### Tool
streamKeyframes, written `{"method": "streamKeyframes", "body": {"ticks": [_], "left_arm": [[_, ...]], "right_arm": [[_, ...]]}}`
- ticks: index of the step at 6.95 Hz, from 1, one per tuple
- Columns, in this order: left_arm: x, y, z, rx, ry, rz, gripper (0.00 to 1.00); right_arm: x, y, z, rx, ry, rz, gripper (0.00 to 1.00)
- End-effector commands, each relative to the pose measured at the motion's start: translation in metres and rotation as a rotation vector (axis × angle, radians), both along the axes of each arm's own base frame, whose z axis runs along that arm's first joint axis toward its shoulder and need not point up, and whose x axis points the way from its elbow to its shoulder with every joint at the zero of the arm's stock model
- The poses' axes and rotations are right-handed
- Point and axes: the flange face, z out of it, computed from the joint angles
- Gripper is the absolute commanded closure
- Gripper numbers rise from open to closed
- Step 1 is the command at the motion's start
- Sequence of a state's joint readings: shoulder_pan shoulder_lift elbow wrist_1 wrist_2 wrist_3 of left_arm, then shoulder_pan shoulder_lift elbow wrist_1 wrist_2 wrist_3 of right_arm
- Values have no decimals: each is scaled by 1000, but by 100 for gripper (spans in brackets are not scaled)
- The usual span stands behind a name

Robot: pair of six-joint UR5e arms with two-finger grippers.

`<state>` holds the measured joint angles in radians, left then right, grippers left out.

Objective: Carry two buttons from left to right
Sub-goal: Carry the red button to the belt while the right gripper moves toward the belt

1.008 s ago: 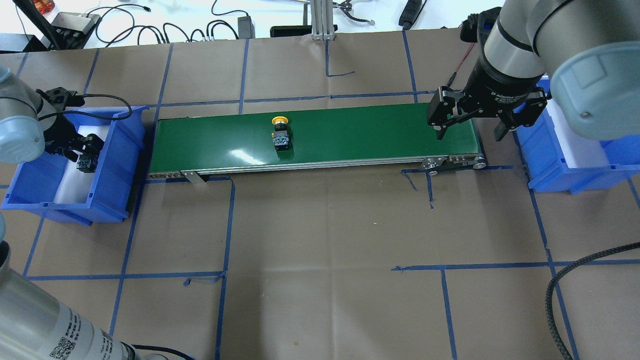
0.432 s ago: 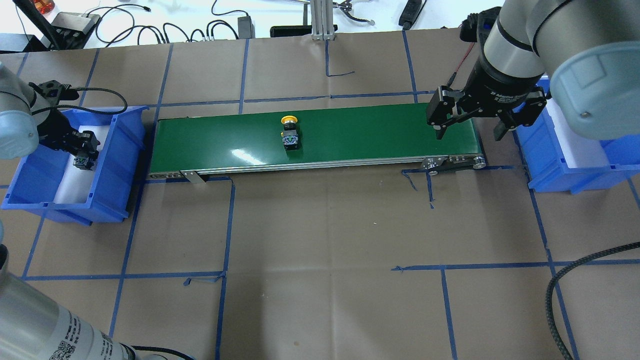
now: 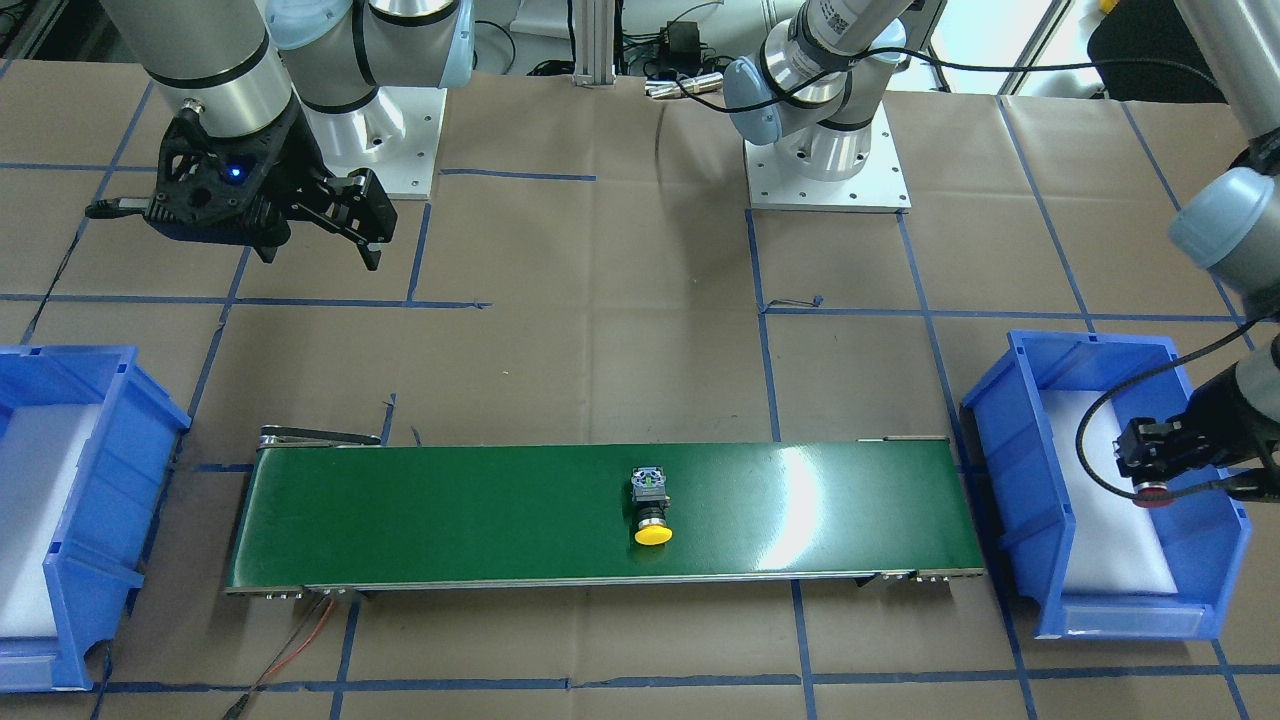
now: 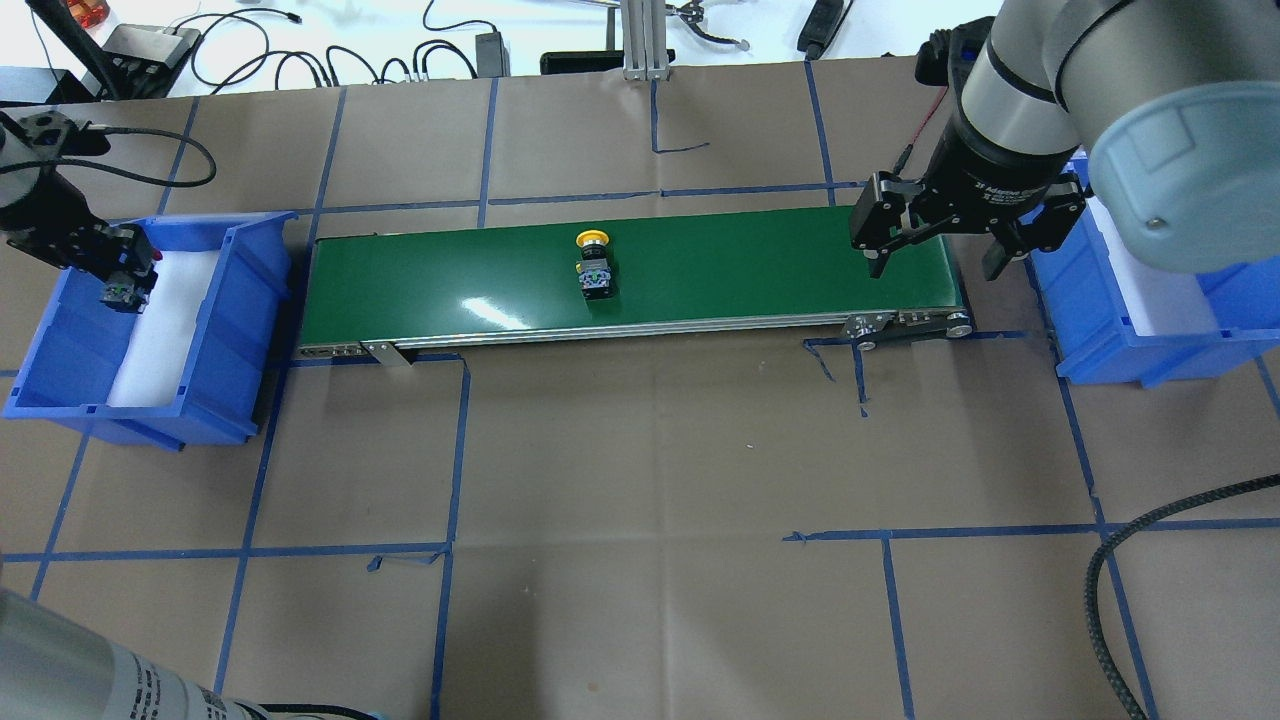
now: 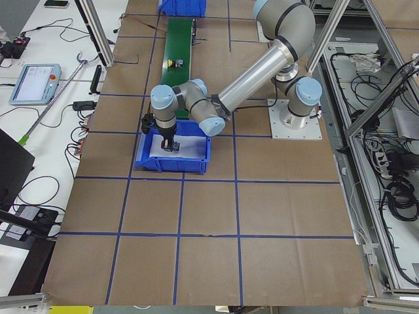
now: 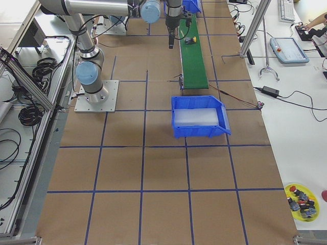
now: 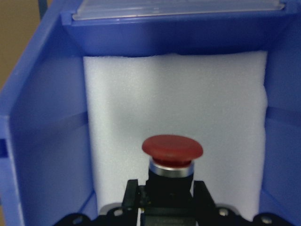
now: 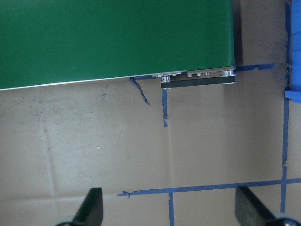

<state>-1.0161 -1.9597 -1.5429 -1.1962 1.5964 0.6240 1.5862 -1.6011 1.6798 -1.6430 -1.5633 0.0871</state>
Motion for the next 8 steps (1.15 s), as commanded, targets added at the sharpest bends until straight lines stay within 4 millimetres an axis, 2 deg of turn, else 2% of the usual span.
{"method": "streamKeyframes", "body": {"ticks": [1, 2, 3, 5, 6, 7, 8], "left_arm": [[-2, -3, 63, 53, 28, 9, 99], [-15, -7, 67, 75, 41, 34, 99], [-51, -14, 73, 72, 34, 40, 99], [-142, -18, 77, 74, 29, 123, 99], [-184, -15, 68, 92, 33, 134, 99], [-217, -12, 52, 111, 29, 180, 99], [-232, -15, 27, 136, 27, 195, 99]], "right_arm": [[0, -14, -13, -5, 0, 0, 0], [0, -20, -18, -19, 0, 0, 0], [1, -26, -23, -23, -5, -2, 0], [1, -42, -34, -52, -9, -5, 0], [2, -48, -40, -63, -9, -5, 0], [3, -57, -47, -81, -11, -3, 0], [3, -67, -56, -100, -11, -3, 0]]}}
